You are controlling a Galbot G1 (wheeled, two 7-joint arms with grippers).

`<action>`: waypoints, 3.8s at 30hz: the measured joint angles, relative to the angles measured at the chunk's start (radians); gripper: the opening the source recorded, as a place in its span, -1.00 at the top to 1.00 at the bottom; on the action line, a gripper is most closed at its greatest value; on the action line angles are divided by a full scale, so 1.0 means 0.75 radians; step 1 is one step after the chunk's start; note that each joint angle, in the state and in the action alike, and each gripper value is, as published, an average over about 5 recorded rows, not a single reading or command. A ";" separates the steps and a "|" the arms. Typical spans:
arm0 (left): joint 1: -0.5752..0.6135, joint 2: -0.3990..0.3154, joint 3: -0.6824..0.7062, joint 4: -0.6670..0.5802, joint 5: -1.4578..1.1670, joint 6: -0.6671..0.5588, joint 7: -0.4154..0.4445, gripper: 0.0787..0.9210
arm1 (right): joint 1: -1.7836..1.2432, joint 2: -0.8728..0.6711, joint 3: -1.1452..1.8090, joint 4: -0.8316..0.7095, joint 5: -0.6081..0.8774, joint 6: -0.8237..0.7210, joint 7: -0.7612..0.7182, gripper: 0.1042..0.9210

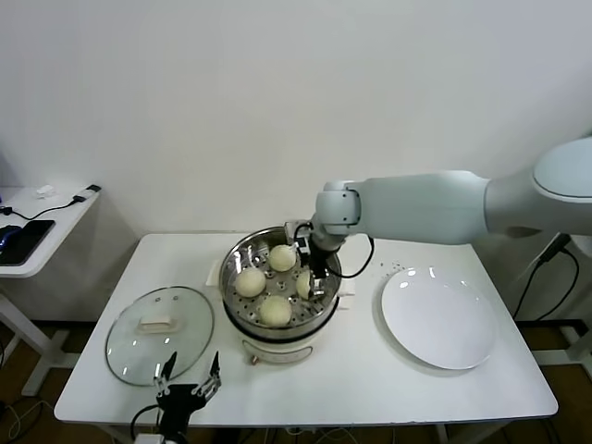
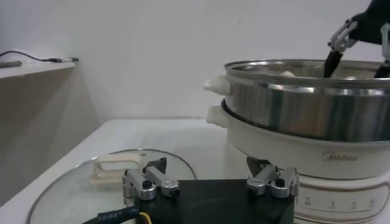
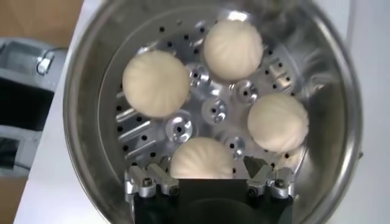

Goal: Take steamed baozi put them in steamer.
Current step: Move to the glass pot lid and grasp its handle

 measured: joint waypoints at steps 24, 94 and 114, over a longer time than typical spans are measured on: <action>-0.087 0.059 -0.075 -0.022 -0.153 -0.010 -0.040 -0.77 | -0.521 -0.564 1.012 0.150 0.023 -0.018 0.758 -0.76; -0.316 0.272 -0.157 0.610 1.698 0.029 -0.479 -0.77 | -3.079 -0.088 2.868 0.534 -0.781 0.846 1.147 -0.76; -0.557 0.325 -0.092 0.830 1.729 0.051 -0.471 -0.77 | -3.099 -0.094 2.871 0.573 -0.808 0.801 1.158 -0.76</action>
